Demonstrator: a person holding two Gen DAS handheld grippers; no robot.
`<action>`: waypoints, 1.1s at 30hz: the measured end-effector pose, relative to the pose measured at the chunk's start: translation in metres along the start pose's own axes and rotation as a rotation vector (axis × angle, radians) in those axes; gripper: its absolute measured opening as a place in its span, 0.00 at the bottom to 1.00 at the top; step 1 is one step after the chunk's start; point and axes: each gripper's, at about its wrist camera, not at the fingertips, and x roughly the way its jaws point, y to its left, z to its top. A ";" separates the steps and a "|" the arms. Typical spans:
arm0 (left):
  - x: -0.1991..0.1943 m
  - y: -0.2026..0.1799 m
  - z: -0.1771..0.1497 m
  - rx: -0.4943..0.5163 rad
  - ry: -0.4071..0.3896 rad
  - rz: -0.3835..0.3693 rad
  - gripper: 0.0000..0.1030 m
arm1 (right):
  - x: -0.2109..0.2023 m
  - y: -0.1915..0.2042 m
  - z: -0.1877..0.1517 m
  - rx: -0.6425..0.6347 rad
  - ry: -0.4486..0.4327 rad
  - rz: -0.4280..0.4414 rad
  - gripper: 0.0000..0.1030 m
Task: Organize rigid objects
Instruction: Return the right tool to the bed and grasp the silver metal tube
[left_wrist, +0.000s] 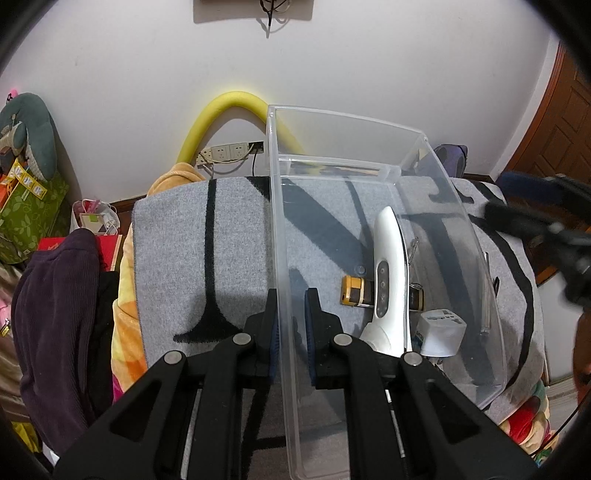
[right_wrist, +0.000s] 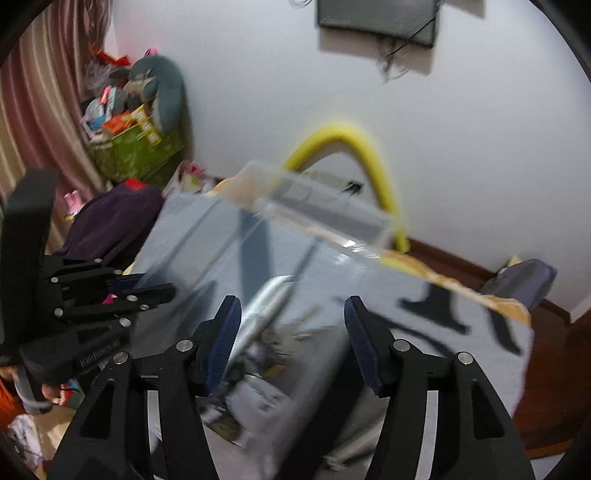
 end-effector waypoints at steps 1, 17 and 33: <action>0.000 0.000 0.000 0.000 -0.001 0.000 0.10 | -0.007 -0.005 -0.002 0.002 -0.011 -0.018 0.57; 0.000 -0.001 0.001 0.004 0.003 0.011 0.10 | 0.027 -0.072 -0.093 0.126 0.238 -0.072 0.61; -0.001 0.000 0.001 0.008 0.004 0.013 0.10 | 0.028 -0.085 -0.112 0.143 0.210 -0.022 0.14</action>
